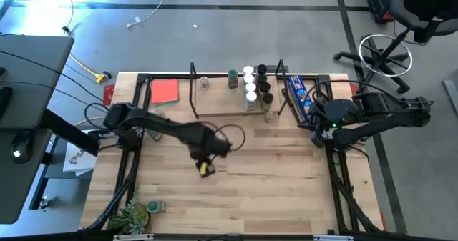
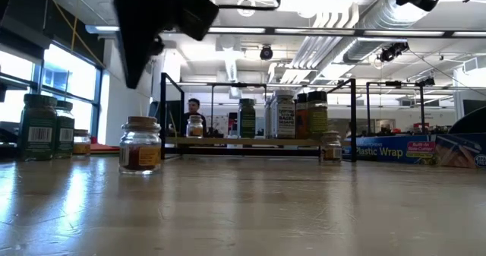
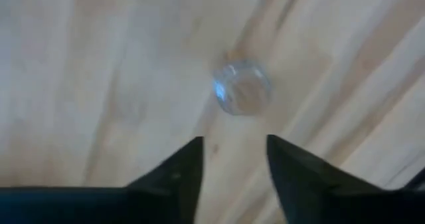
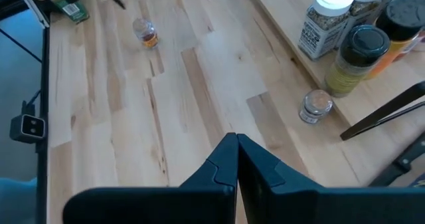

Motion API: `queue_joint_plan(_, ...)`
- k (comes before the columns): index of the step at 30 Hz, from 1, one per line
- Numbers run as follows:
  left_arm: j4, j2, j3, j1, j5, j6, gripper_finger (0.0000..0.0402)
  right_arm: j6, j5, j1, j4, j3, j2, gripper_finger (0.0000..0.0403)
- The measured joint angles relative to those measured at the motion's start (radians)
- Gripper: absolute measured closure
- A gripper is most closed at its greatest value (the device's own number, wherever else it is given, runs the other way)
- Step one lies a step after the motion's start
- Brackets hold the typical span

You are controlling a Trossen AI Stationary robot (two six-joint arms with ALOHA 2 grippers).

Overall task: Shelf spices
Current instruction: Put the bottom center brown bottle on the shelf aligned with the other brown seasoning bottle

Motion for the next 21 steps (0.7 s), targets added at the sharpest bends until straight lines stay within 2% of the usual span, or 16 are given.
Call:
queue_joint_plan(4, 0.123, -0.048, -0.092, -0.085, -0.037, -0.070, 0.0159, -0.032, 0.002, 0.000, 0.000, 0.000, 0.000, 0.0402)
queue_joint_plan(8, 0.205, -0.090, -0.166, -0.175, -0.209, -0.109, 0.0111, -0.049, 0.002, 0.000, -0.001, 0.000, 0.000, 0.0402)
queue_joint_plan(10, 0.216, -0.092, -0.198, -0.201, -0.248, -0.149, 0.0102, -0.049, 0.002, 0.000, -0.002, 0.000, 0.000, 0.0402)
queue_joint_plan(14, 0.280, -0.092, -0.271, -0.210, -0.257, -0.202, 0.0098, -0.038, 0.003, 0.000, -0.002, 0.000, 0.000, 0.0402)
queue_joint_plan(21, 0.427, -0.092, -0.350, -0.175, -0.278, -0.148, 0.0098, 0.021, 0.002, 0.000, -0.003, 0.000, 0.000, 0.0402)
